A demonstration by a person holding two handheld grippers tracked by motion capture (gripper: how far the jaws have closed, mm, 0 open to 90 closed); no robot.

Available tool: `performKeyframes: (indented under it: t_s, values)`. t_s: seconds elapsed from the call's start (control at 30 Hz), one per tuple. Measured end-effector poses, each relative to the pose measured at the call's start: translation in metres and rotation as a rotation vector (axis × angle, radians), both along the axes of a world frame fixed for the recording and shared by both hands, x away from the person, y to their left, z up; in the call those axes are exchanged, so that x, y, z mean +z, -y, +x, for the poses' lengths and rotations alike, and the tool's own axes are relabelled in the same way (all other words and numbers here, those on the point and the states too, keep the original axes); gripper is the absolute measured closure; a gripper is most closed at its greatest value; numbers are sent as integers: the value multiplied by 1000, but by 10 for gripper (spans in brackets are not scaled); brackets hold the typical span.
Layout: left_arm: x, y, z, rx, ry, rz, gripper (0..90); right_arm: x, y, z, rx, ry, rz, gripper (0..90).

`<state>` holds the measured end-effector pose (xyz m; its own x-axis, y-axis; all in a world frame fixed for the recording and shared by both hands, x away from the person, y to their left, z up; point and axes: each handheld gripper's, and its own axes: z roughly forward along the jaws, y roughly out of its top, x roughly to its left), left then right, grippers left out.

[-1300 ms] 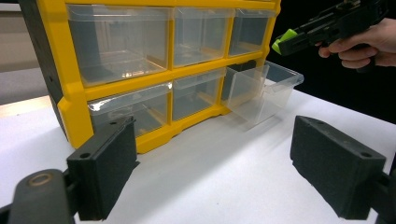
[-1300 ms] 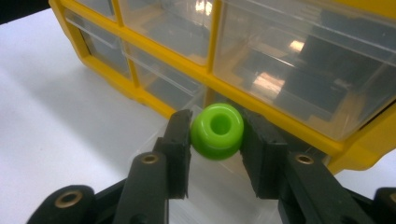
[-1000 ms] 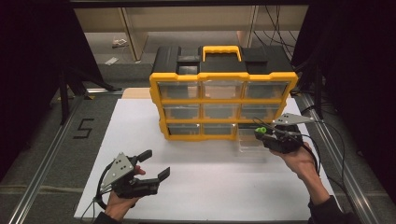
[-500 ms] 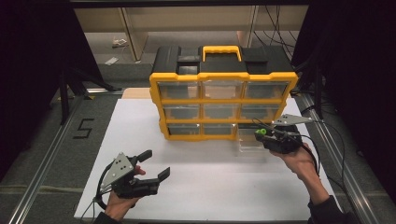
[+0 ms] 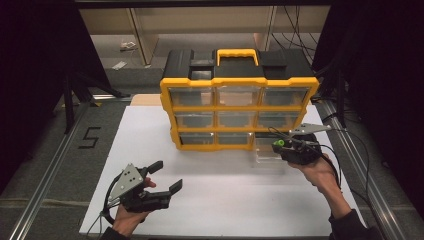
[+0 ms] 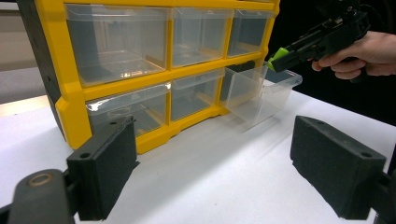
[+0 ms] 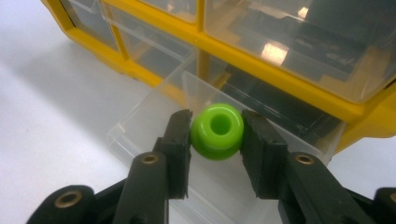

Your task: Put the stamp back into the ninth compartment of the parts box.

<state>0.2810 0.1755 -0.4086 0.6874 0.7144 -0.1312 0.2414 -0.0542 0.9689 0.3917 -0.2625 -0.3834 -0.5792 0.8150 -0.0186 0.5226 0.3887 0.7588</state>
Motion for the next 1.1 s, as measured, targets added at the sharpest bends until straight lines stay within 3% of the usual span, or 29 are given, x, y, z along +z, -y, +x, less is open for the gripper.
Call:
performKeyframes:
  t_s: [0.47, 0.7, 1.1]
  values:
    - [0, 1, 0, -2, -1, 1, 147, -6, -3, 3, 1, -34, -10, 638]
    - [0, 0, 0, -2, -3, 0, 145, -1, -4, 2, 1, -26, 4, 523]
    - [0, 0, 0, 0, -3, -2, 145, 16, -6, -8, 13, 23, 79, 333]
